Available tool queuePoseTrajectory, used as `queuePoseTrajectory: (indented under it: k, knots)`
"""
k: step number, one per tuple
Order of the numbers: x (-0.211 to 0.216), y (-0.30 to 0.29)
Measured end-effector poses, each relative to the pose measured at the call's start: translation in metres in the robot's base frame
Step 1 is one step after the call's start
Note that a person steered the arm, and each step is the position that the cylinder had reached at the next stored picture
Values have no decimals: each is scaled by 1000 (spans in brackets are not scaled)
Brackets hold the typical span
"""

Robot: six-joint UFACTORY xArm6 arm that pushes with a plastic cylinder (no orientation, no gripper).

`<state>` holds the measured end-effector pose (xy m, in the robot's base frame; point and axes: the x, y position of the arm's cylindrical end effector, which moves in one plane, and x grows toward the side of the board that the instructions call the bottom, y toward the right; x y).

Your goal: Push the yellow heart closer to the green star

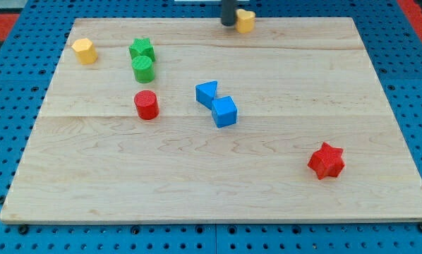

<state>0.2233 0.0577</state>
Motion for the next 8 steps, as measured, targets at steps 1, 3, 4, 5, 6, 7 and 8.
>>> queuePoseTrajectory:
  k: [1,3,4,5,6,7,8]
  knots:
    - [64,27]
    - [-32,69]
    - [-30,-19]
    - [-16,-58]
    - [-31,-124]
    - [-2,-178]
    - [24,-186]
